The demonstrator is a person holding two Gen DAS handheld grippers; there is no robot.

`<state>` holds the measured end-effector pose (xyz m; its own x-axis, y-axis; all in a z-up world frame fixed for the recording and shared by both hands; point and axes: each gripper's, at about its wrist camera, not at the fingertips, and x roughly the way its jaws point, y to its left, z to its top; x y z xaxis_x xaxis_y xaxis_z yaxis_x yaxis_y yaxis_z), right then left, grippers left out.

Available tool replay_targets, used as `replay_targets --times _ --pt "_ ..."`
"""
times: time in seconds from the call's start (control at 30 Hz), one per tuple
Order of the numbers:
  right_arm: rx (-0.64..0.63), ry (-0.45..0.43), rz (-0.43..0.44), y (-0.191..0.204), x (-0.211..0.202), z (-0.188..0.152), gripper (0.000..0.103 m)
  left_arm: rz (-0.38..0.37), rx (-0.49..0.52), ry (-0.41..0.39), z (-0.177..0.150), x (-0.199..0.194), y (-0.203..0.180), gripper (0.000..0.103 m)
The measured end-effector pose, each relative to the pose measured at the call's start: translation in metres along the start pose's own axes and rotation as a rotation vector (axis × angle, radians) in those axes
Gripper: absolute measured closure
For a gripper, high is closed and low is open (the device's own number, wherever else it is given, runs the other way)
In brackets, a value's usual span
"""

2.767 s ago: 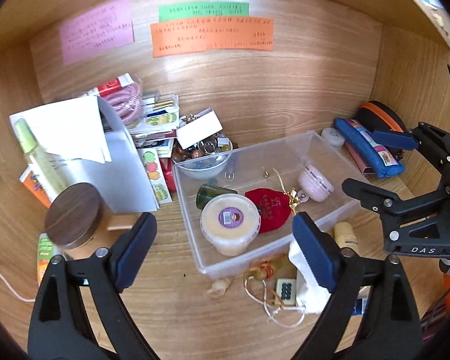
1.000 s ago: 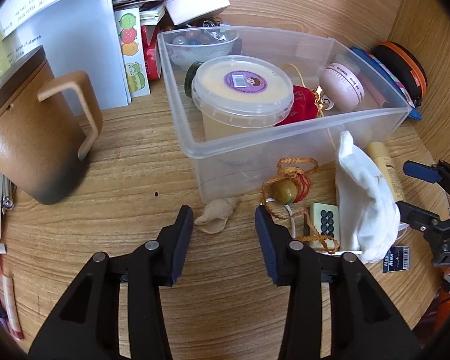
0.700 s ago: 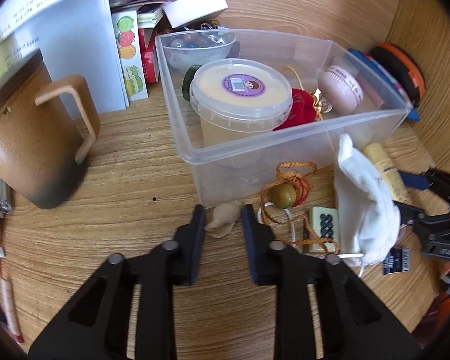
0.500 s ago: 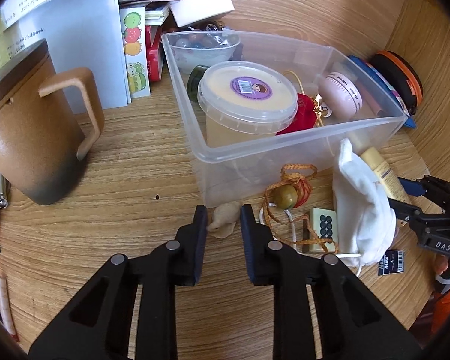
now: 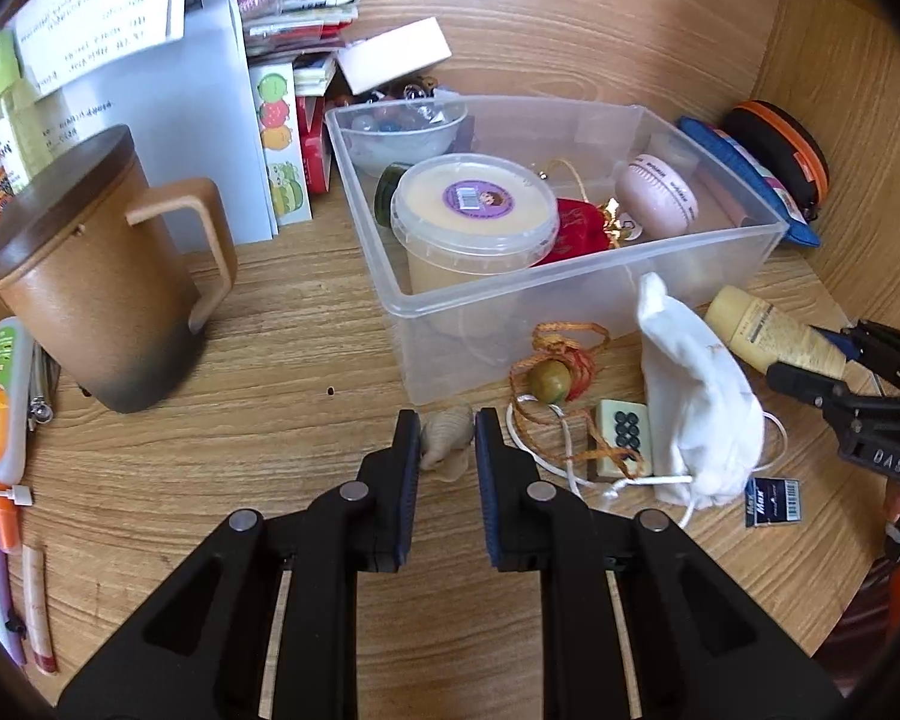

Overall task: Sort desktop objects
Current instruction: 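Grasp the yellow sunscreen tube with the right tool and lift it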

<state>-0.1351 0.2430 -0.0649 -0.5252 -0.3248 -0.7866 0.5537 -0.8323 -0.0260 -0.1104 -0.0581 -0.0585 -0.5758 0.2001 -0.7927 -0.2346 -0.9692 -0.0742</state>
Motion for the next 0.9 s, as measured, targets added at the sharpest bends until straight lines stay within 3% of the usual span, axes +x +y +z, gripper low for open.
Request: replay_targets --times 0.07,0.1,0.2,0.73,0.9 --pt "0.017 -0.011 0.011 -0.003 -0.005 0.001 0.063 0.0 0.001 -0.008 0.0 -0.005 -0.003 0.086" --pt "0.022 -0.014 0.017 -0.004 -0.007 0.001 0.07 -0.002 0.002 -0.012 -0.001 -0.007 -0.003 0.086" --pt "0.025 -0.02 0.037 -0.006 -0.013 0.002 0.078 -0.004 0.006 -0.019 0.0 -0.01 -0.007 0.086" --pt "0.072 0.0 0.085 -0.009 0.007 0.02 0.077 -0.003 0.016 -0.033 -0.003 -0.021 -0.023 0.086" --pt "0.032 -0.015 0.091 -0.001 0.012 0.023 0.08 0.006 0.008 -0.022 -0.005 -0.018 -0.02 0.086"
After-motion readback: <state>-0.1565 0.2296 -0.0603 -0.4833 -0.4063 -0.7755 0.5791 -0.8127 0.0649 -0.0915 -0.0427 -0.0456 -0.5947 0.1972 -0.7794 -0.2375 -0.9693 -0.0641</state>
